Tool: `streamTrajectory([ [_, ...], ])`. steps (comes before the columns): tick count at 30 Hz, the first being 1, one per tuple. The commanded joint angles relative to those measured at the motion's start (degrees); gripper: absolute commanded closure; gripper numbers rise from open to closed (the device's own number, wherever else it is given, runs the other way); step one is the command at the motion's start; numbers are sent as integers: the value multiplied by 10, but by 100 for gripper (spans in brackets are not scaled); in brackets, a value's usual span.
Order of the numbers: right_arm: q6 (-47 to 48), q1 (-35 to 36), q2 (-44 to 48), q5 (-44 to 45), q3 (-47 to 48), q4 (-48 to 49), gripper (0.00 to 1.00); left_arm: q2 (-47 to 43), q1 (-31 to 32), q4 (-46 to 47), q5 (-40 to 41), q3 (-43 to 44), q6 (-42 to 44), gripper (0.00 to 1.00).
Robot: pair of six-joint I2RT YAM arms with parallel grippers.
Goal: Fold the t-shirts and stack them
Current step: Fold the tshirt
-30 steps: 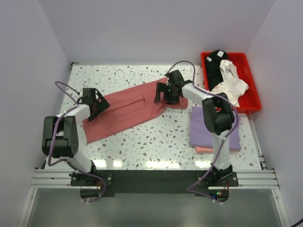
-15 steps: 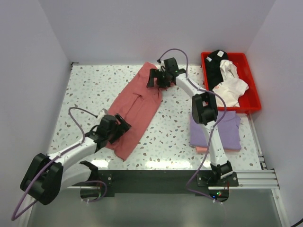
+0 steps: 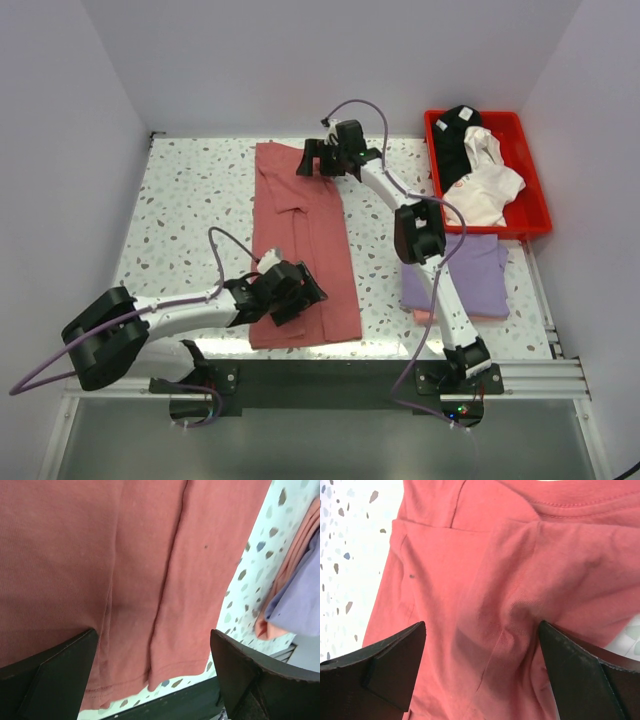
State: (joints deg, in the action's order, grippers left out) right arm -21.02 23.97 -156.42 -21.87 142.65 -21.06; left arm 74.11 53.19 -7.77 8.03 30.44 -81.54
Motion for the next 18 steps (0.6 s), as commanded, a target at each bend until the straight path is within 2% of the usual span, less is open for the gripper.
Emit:
streamTrajectory([
  [1, 26, 2, 15, 37, 16, -35, 1, 3, 30, -112, 49, 52, -1, 0],
  [8, 86, 5, 189, 96, -53, -89, 1, -41, 39, -191, 90, 138, 74, 0],
  [11, 92, 5, 255, 139, -117, -122, 1, -66, 39, -261, 109, 149, 79, 0],
  [12, 92, 5, 299, 154, -140, -137, 1, -82, 39, -316, 118, 151, 74, 0],
  [14, 92, 6, 357, 166, -232, -141, 1, -99, 39, -368, 135, 149, 64, 0],
  [15, 89, 12, 421, 173, -271, -125, 1, -116, 39, -423, 139, 142, 51, 0],
  [16, 88, 17, 453, 193, -359, -110, 1, -126, 39, -442, 142, 135, 39, 0],
  [18, 73, 34, 519, 217, -444, -73, 1, -153, 39, -488, 140, 105, 4, 0],
])
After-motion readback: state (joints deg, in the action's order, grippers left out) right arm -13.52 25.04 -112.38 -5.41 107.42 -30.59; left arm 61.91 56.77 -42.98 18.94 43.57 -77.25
